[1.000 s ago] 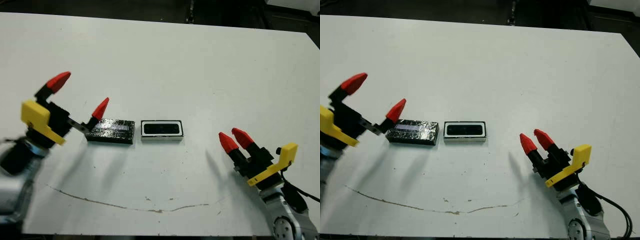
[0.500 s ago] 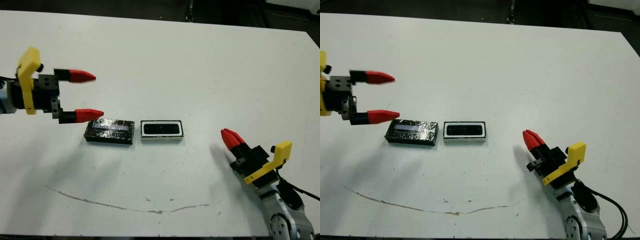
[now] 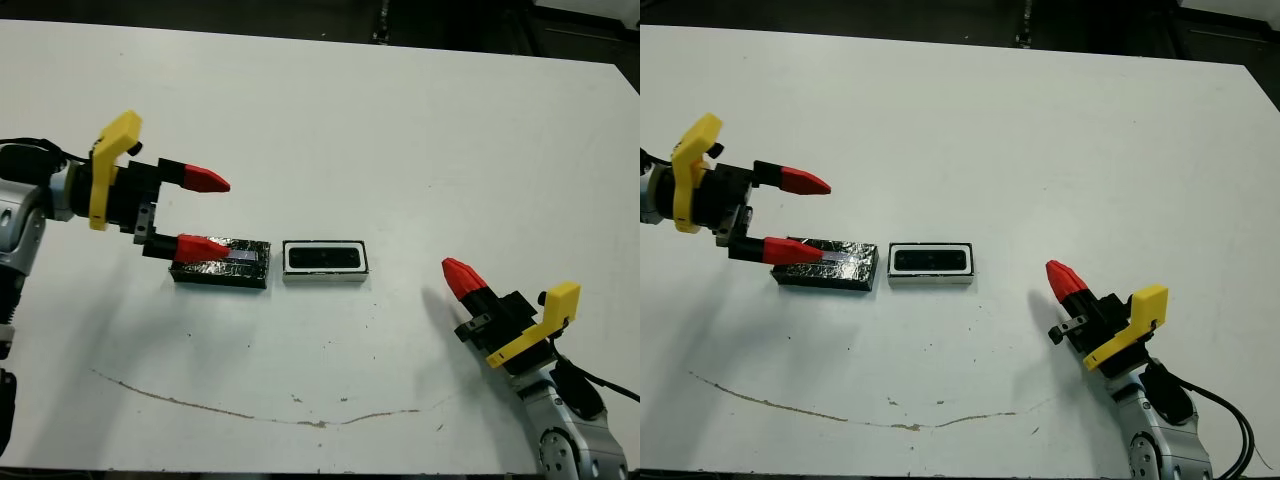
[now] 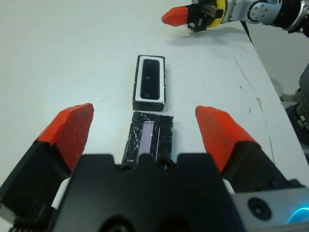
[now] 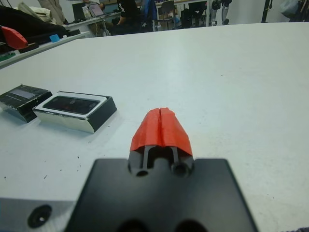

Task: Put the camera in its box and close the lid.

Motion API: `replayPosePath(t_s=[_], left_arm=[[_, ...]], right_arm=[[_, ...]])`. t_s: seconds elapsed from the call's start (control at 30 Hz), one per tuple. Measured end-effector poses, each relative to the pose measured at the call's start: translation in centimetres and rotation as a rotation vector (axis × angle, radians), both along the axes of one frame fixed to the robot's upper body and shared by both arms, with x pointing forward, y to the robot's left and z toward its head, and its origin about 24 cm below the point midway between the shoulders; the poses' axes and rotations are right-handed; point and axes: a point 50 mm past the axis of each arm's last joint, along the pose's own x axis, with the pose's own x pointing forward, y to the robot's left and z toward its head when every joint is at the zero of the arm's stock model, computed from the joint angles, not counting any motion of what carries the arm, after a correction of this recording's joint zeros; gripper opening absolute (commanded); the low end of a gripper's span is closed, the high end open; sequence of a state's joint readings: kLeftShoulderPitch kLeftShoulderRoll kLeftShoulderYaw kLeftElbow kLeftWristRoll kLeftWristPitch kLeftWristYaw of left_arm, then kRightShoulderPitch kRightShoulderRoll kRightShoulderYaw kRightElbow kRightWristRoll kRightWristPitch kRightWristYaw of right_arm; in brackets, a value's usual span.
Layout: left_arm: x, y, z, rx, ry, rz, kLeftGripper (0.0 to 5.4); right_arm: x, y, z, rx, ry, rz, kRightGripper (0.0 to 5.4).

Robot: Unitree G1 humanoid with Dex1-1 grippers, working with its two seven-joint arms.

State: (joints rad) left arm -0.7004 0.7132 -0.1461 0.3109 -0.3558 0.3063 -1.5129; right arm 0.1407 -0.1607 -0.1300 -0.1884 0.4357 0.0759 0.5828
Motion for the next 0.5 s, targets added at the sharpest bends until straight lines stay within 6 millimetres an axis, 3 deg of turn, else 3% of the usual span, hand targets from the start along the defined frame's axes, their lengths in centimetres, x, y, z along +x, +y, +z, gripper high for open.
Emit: replayPosePath(t_s=[0.3, 0.5], left_arm=[[0.1, -0.7, -0.7, 0.092, -0.074, -0.058, 5.4], [0.3, -1.2, -2.2, 0.143, -0.061, -0.099, 5.4]], right_arm=[[0.0, 0.0, 0.0, 0.01, 0.011, 0.004, 0.01], [-0.1, 0.0, 0.0, 0.0, 0.009, 0.0, 0.01]])
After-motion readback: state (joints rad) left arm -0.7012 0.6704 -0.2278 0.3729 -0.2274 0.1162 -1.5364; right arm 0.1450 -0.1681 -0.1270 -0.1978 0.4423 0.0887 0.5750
